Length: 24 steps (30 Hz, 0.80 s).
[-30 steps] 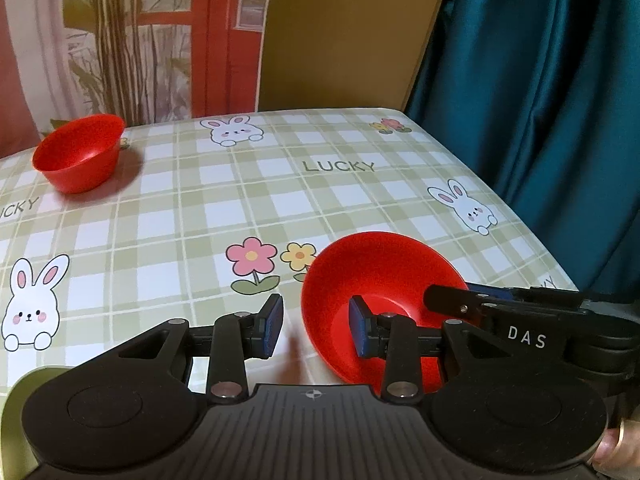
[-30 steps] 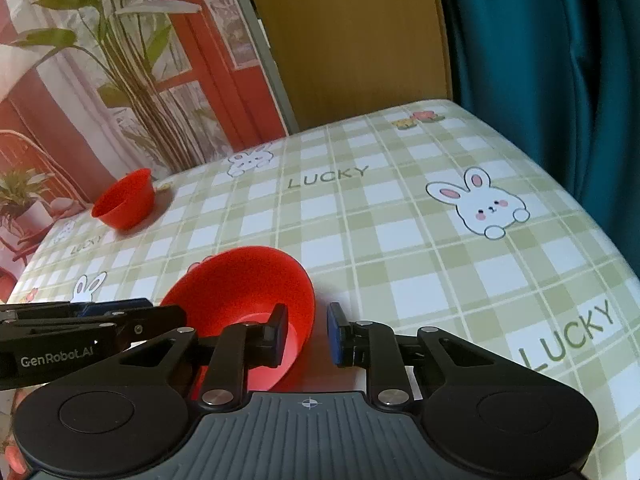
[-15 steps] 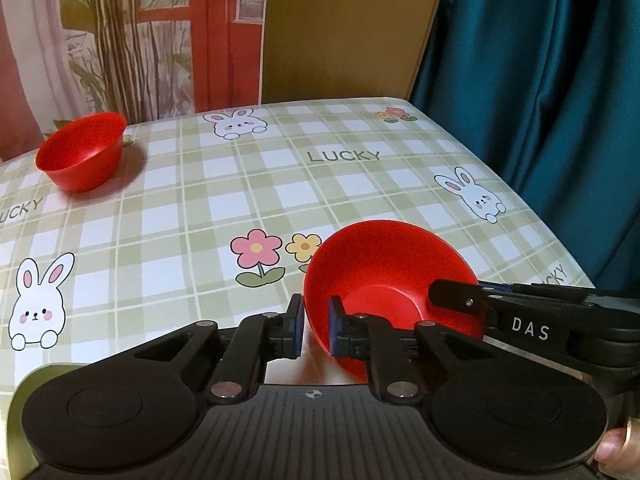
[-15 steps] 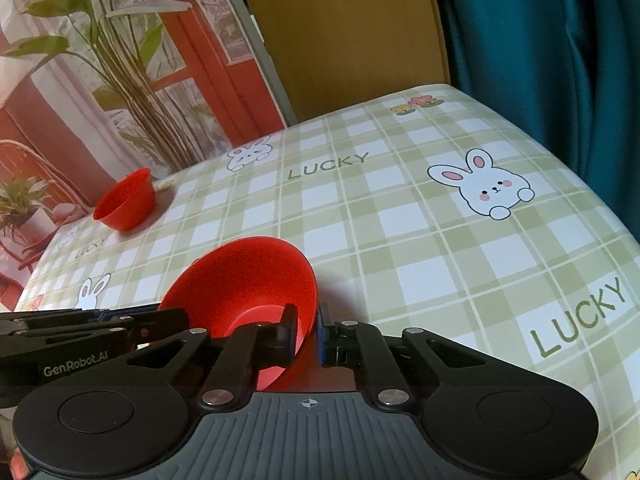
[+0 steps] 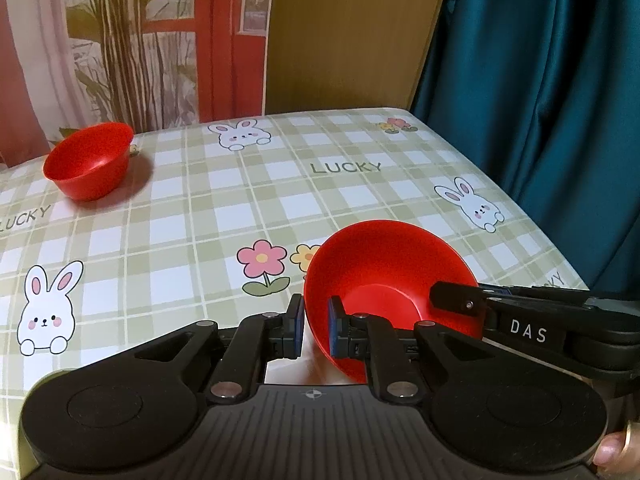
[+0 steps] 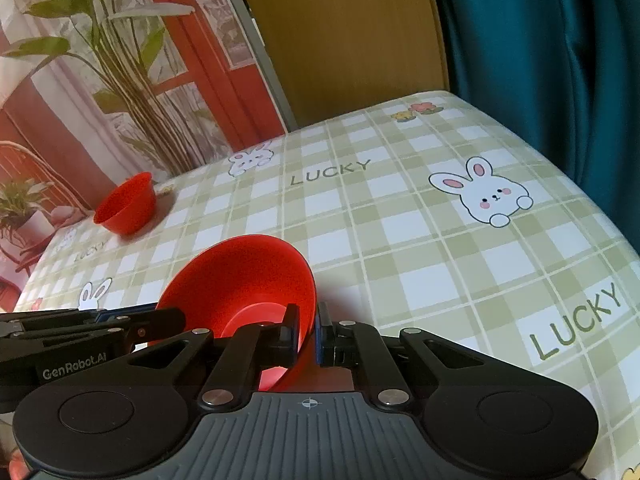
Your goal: Organize plates and bowls
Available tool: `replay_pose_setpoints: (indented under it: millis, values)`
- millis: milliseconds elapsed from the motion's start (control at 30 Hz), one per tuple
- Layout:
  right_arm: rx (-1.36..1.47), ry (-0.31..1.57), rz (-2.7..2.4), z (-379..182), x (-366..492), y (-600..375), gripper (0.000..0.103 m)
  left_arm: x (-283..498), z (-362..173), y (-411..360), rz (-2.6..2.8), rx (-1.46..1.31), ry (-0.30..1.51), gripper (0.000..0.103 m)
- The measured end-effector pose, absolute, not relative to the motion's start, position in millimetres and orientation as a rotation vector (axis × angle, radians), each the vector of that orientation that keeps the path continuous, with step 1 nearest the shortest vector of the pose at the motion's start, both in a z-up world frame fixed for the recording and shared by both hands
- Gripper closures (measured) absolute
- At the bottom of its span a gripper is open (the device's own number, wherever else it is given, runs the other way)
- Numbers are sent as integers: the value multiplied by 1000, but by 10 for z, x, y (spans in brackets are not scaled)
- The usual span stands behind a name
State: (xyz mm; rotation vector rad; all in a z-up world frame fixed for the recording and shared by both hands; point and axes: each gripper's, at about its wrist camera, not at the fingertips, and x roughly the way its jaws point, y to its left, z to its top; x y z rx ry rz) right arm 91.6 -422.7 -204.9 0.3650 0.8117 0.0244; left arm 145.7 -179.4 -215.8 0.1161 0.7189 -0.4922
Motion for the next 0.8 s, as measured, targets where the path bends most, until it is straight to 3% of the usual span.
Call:
replay_pose_setpoints:
  millis: [800]
  values:
    - [379,778,116,-1486,1059,-3623,96,1280,-1615,-1016,-420,30,619,90]
